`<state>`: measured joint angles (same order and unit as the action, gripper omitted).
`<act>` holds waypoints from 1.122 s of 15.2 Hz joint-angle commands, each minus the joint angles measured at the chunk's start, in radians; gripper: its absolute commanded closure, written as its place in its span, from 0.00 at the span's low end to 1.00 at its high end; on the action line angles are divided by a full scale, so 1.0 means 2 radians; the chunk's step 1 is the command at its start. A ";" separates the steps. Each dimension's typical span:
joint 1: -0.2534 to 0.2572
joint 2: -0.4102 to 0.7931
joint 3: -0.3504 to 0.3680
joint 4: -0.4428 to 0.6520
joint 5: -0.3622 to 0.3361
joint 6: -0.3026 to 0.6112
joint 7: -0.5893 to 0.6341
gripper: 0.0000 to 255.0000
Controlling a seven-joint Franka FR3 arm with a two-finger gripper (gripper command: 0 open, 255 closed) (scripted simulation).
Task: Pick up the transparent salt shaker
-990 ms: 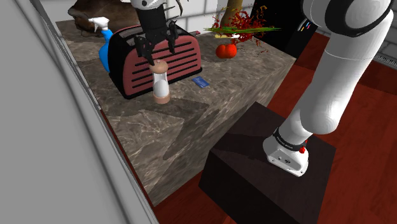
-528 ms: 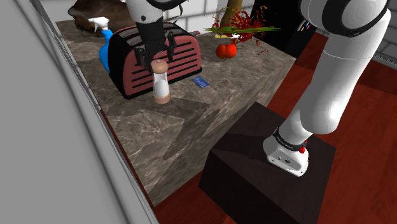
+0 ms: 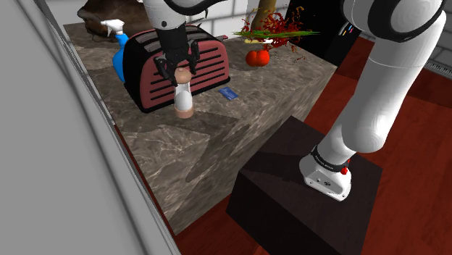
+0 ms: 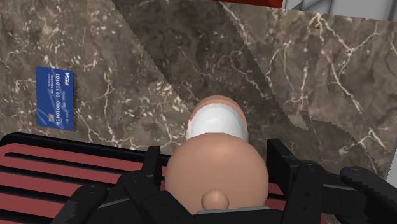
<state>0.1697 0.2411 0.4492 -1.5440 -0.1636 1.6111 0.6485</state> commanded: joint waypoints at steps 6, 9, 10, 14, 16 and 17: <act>0.001 0.003 0.000 0.016 0.000 -0.015 -0.001 1.00; 0.003 0.005 0.001 0.039 -0.001 -0.036 -0.002 1.00; 0.004 0.006 0.001 0.047 -0.002 -0.043 -0.002 1.00; 0.008 0.011 0.002 0.081 -0.004 -0.072 -0.003 1.00; 0.010 0.015 0.002 0.100 -0.005 -0.087 -0.003 1.00; 0.011 0.017 0.002 0.110 -0.006 -0.095 -0.003 1.00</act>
<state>0.1913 0.2745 0.4536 -1.3400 -0.1758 1.4358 0.6430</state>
